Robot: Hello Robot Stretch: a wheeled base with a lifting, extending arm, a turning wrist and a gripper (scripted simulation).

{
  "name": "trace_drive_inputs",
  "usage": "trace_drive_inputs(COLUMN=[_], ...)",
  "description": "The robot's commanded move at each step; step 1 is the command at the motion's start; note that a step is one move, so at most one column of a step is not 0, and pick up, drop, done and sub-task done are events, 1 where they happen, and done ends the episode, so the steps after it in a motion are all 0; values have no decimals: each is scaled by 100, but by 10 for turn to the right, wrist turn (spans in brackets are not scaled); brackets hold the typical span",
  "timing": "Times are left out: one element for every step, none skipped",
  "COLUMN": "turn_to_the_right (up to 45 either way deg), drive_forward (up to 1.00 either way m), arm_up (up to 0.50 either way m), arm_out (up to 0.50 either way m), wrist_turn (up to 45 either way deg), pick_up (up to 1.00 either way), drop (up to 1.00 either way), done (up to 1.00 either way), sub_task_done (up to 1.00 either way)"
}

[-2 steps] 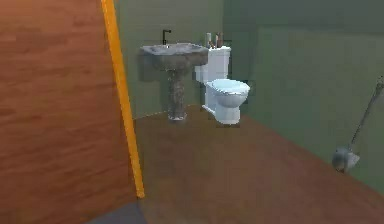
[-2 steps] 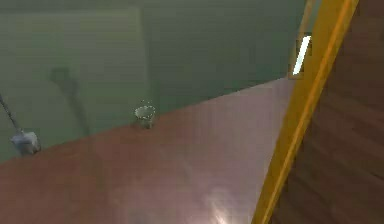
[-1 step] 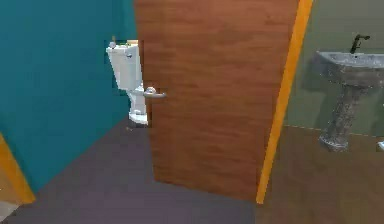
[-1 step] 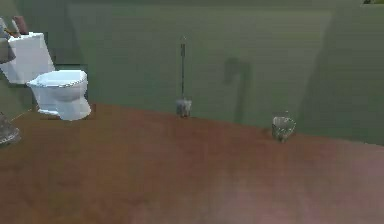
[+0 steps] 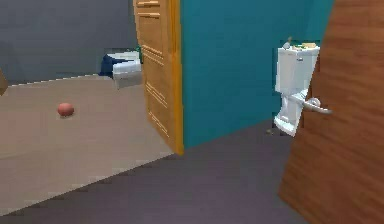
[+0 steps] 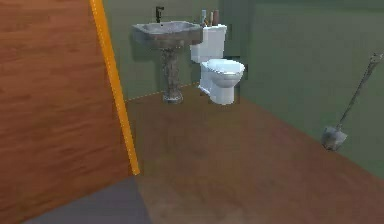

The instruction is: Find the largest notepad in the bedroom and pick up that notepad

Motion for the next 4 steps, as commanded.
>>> trace_drive_inputs(turn_to_the_right=[-210,-30,450,450], drive_forward=[0,0,0,0], arm_up=[0,0,0,0], arm_out=[0,0,0,0], wrist_turn=[0,0,0,0], pick_up=[0,0,0,0], drop=[0,0,0,0], done=[0,0,0,0], sub_task_done=[0,0,0,0])
